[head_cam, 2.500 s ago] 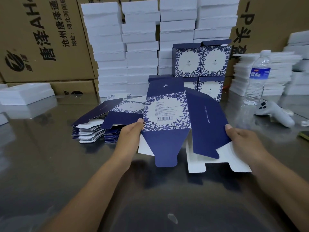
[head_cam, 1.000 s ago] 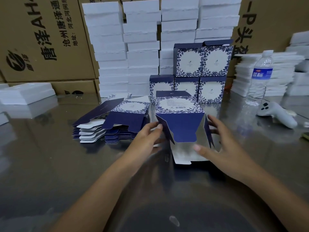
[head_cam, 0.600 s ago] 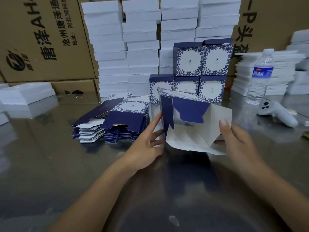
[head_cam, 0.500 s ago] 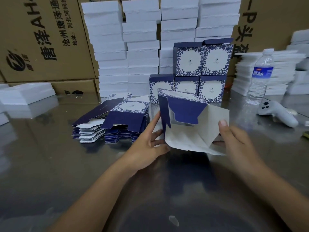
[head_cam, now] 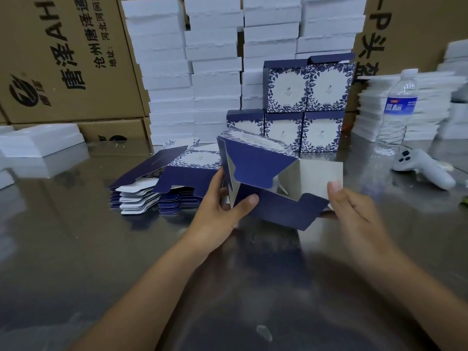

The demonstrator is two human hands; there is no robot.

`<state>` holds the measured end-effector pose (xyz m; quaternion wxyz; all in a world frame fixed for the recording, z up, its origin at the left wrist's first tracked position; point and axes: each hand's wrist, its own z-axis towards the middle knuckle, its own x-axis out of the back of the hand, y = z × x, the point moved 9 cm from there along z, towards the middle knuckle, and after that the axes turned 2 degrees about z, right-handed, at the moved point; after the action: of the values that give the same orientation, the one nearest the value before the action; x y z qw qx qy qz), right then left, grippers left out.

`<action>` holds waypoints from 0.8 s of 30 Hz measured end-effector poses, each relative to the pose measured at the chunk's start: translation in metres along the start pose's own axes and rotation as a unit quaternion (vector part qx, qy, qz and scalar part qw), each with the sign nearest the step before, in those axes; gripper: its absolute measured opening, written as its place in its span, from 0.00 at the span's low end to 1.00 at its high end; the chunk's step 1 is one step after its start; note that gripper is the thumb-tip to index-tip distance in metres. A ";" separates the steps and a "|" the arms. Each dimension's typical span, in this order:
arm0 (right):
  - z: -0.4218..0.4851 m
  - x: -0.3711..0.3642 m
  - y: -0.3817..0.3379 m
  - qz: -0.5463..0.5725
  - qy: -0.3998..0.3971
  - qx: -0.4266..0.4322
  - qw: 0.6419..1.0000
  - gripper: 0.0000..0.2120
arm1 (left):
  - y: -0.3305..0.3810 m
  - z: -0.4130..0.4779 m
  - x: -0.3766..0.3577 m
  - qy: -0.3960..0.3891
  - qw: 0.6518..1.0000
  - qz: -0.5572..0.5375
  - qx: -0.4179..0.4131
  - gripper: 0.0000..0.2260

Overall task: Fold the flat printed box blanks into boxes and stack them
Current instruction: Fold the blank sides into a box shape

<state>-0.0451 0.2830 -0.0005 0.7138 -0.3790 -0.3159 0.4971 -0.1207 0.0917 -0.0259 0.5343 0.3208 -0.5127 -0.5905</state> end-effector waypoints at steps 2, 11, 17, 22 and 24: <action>0.001 0.005 -0.002 0.015 0.023 0.001 1.000 0.22 | 0.000 0.000 0.000 0.005 1.000 0.004 0.008 0.37; 0.002 0.013 -0.010 0.019 0.065 -0.003 0.998 0.19 | 0.000 0.003 0.012 0.078 0.996 0.050 -0.006 0.20; -0.001 0.010 -0.012 -0.126 0.037 0.032 0.991 0.24 | -0.004 0.000 0.018 0.108 0.984 0.144 -0.010 0.20; -0.008 -0.011 -0.006 -0.267 -0.024 0.039 0.963 0.17 | 0.001 -0.003 0.019 0.145 0.983 0.112 -0.010 0.11; -0.009 -0.010 -0.002 -0.296 -0.003 0.024 0.955 0.14 | 0.004 -0.004 0.018 0.149 0.982 0.113 -0.015 0.12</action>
<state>-0.0397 0.2706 -0.0046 0.8370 -0.2498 -0.4037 0.2721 -0.1202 0.0737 -0.0202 0.6727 0.3372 -0.4513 -0.4796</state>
